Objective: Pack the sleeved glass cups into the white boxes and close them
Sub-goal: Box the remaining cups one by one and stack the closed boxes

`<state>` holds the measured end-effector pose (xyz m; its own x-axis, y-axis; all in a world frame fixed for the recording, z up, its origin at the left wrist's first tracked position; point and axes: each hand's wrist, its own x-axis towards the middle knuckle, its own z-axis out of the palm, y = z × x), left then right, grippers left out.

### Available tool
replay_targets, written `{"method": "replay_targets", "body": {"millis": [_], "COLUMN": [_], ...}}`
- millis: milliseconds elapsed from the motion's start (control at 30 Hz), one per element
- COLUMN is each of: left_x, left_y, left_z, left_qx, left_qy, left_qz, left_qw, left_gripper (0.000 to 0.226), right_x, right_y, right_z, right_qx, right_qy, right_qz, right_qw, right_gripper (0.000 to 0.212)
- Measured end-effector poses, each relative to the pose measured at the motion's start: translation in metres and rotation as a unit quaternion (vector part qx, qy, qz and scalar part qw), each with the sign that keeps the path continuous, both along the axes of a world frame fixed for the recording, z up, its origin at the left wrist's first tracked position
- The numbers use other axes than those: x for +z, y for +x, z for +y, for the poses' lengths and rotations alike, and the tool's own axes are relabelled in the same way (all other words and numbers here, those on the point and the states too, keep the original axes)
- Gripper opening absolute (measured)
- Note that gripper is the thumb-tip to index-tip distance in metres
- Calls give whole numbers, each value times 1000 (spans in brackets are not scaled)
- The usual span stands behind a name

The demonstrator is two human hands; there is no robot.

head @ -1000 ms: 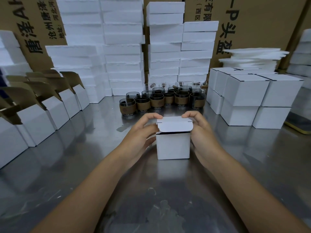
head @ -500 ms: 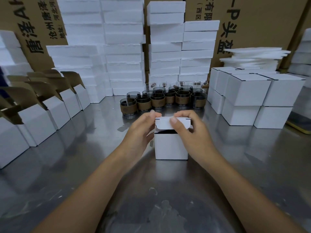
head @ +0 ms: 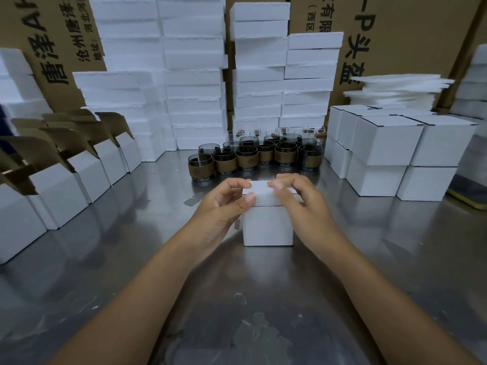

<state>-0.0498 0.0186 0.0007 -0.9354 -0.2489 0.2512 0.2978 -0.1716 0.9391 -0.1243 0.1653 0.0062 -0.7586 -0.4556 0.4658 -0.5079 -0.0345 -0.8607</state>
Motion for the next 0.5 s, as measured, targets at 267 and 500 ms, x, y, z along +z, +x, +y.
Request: {"method": "replay_targets", "body": {"millis": [267, 500], "left_x": [1, -1], "left_y": [-4, -7], "left_z": [-1, -6], "left_qx": [4, 7], "left_qy": [-3, -3], "left_qz": [-18, -14], "left_qw": [1000, 1000], "left_gripper": [11, 20], "right_x": [-3, -3], "right_y": [-7, -9], "right_z": [-3, -3], "right_qx": [7, 21], "right_qy": [-61, -57], "right_qz": [-78, -101], "right_qw": [995, 993], "right_gripper": [25, 29]}}
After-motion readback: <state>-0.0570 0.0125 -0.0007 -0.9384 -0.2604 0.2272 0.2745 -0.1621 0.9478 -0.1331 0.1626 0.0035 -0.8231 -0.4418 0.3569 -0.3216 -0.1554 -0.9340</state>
